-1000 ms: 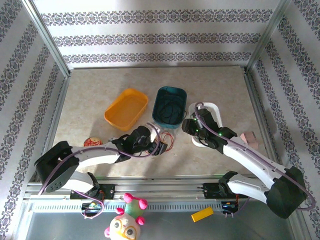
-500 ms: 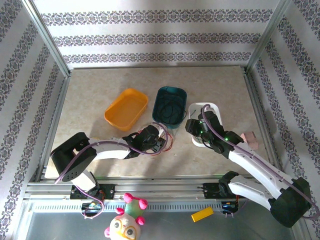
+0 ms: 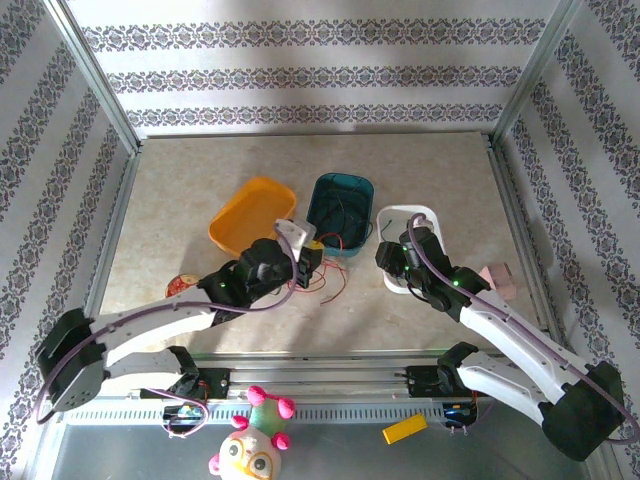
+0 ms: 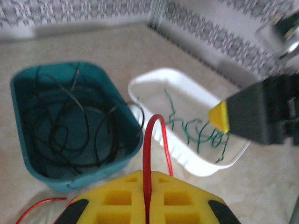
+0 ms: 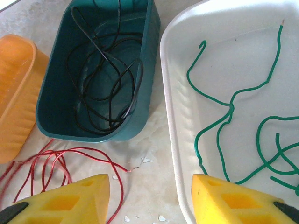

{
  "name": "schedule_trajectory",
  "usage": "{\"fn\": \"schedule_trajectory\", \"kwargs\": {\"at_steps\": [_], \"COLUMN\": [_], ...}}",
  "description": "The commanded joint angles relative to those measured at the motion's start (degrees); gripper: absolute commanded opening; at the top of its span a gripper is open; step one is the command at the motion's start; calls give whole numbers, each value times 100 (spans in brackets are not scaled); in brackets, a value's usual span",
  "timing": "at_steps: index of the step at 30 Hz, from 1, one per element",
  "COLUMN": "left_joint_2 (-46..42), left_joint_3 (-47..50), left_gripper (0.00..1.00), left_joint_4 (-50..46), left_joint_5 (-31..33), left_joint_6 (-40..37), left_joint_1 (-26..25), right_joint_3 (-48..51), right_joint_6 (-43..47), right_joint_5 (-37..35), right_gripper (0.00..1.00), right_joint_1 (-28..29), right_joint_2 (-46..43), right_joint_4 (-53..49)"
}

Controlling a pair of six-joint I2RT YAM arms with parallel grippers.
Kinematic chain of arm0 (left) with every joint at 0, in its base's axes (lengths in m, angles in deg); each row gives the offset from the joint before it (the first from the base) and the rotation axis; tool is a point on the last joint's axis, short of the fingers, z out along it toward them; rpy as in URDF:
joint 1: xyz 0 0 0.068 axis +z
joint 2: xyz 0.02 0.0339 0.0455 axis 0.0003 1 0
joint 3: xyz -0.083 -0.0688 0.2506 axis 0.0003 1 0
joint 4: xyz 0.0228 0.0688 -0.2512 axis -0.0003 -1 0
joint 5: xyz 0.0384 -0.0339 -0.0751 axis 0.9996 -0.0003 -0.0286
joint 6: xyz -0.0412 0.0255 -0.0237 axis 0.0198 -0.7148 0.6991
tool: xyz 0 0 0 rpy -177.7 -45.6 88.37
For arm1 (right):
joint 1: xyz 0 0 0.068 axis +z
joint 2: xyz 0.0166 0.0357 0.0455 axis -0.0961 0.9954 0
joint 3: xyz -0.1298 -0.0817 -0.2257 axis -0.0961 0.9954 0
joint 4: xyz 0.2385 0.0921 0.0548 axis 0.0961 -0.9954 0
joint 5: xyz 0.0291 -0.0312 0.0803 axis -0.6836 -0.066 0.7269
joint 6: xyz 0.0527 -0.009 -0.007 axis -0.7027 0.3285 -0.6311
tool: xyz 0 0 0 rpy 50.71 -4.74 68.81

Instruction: Untangle the cables

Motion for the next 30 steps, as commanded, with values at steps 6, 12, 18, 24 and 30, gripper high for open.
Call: {"fn": "schedule_trajectory", "kwargs": {"at_steps": [6, 12, 18, 24, 30], "left_joint_2": [-1039, -1305, -1320, -1357, -983], "left_joint_3": [-321, -931, -1525, -1733, -2103], "left_gripper": [0, 0, 0, 0, 0], "left_joint_4": [-408, -645, -787, -711, -1350], "left_joint_5": [220, -452, -759, 56, 1722], "left_joint_6": [6, -484, -916, -1366, -1183], "left_joint_1": [128, 137, 137, 137, 576], "right_joint_3": [3, 29, 56, -4, -80], "right_joint_6": [-49, -17, -17, 47, 136], "right_joint_5": [-82, 9, 55, 88, 177], "right_gripper": [49, 49, 49, 49, 49], "right_joint_1": [-70, -69, -69, -61, -61], "right_joint_2": [73, 58, 79, 122, 181], "right_joint_4": [58, 82, 106, 118, 117]}}
